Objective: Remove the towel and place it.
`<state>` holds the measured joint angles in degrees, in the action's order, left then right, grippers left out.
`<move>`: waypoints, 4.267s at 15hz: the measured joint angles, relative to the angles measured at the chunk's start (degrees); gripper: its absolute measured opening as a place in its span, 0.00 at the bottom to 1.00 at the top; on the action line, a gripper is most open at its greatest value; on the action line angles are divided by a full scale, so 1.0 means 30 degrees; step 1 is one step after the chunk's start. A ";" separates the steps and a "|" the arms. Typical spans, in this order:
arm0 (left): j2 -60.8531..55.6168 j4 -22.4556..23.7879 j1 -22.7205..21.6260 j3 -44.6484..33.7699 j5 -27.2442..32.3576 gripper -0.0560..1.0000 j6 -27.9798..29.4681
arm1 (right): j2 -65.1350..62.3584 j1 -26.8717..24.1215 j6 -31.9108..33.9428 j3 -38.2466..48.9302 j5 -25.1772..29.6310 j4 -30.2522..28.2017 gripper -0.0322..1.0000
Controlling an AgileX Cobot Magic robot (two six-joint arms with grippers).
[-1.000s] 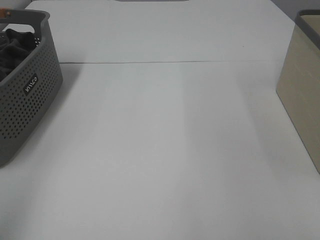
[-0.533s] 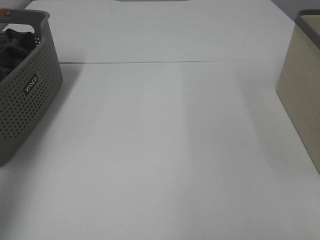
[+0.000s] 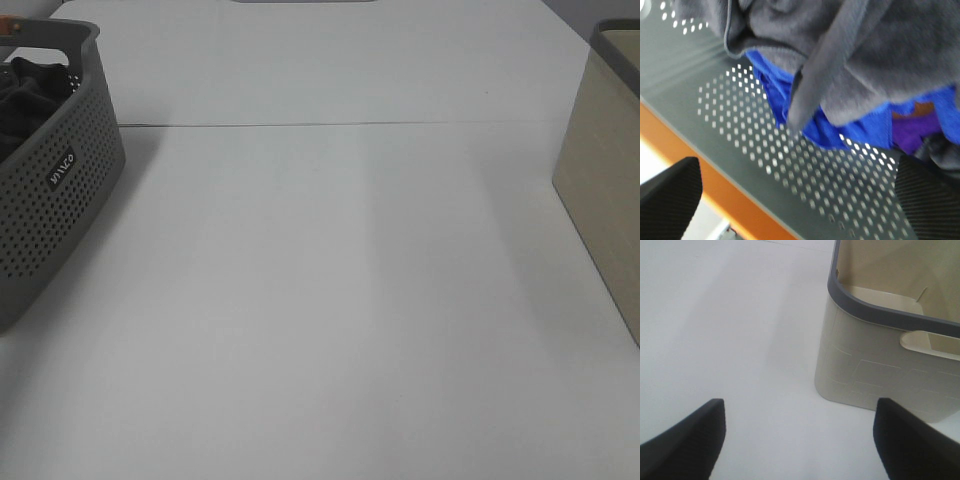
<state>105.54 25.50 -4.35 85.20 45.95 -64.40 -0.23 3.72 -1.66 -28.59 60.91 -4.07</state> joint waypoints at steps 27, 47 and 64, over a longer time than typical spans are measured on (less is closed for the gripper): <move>-0.1108 -0.0172 0.0592 0.0172 -0.2998 0.05 0.0573 | 0.0000 0.0000 0.0019 0.0000 0.0000 0.0000 0.79; -0.7735 0.0000 1.2777 0.4183 -0.2521 0.05 0.2807 | 0.0439 0.0000 0.0019 0.0000 -0.0057 0.0057 0.79; -0.3743 0.0745 1.5393 0.4450 -0.3266 0.05 0.8212 | 1.7857 0.0401 -2.2326 -0.0420 -0.9053 2.5592 0.79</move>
<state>94.31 27.73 41.83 98.55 36.15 -39.76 53.34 4.93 -68.64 -29.85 33.75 72.71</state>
